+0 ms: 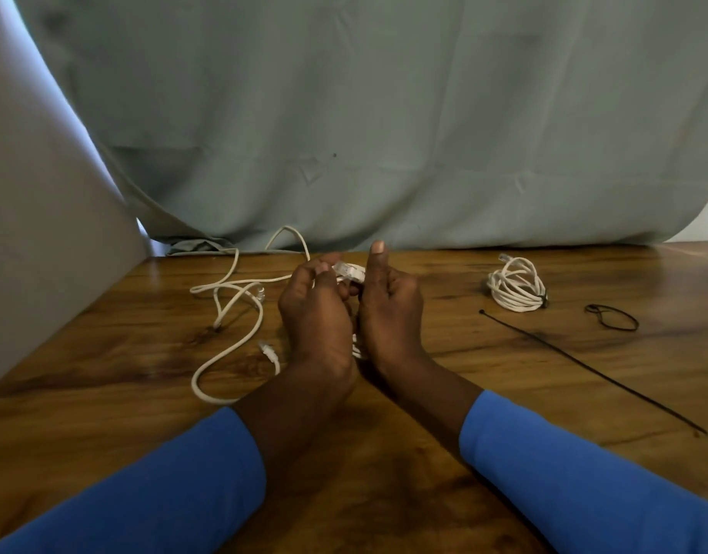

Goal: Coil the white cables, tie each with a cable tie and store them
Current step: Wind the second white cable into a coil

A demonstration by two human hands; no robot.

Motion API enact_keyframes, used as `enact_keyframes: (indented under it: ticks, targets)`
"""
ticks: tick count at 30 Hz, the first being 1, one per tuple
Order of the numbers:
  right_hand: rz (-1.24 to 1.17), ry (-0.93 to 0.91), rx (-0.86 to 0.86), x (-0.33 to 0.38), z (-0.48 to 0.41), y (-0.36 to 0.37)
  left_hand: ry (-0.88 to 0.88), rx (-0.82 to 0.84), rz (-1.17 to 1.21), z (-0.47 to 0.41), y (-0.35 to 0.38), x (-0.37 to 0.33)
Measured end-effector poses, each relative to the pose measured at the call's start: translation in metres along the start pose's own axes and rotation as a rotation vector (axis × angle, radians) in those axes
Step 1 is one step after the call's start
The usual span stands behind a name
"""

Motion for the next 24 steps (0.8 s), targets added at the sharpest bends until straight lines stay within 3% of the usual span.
enact_keyframes:
  ticks: [4, 8, 11, 14, 20, 24]
  targets:
    - [-0.044, 0.094, 0.092, -0.003, 0.003, 0.006, -0.033, -0.068, 0.023, -0.005, 0.002, -0.009]
    - [0.060, 0.031, 0.042, -0.002, 0.007, 0.010, -0.022, -0.043, 0.058, -0.007, -0.002, -0.013]
    - [0.170, -0.090, -0.024, 0.000, 0.003, 0.005, 0.213, 0.066, -0.110, -0.004, -0.004, -0.008]
    - [0.238, -0.174, -0.079, 0.004, -0.004, 0.000, 0.417, 0.055, -0.250, -0.005, -0.002, -0.002]
    - [0.289, -0.213, -0.008, 0.019, 0.003, -0.006, 0.377, 0.105, -0.153, -0.009, -0.006, -0.004]
    - [0.260, -0.233, -0.064, 0.035, 0.007, -0.034, 0.292, 0.287, -0.094, 0.020, -0.004, -0.011]
Point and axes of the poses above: each hand's wrist, its own z-axis away from the middle knuckle, its own y-axis out of the palm, x = y × z, the point moved 2 cm from there along -z, towards the middle knuckle, and after that the axes turned 15 degrees about -x, right-handed, at the moved point
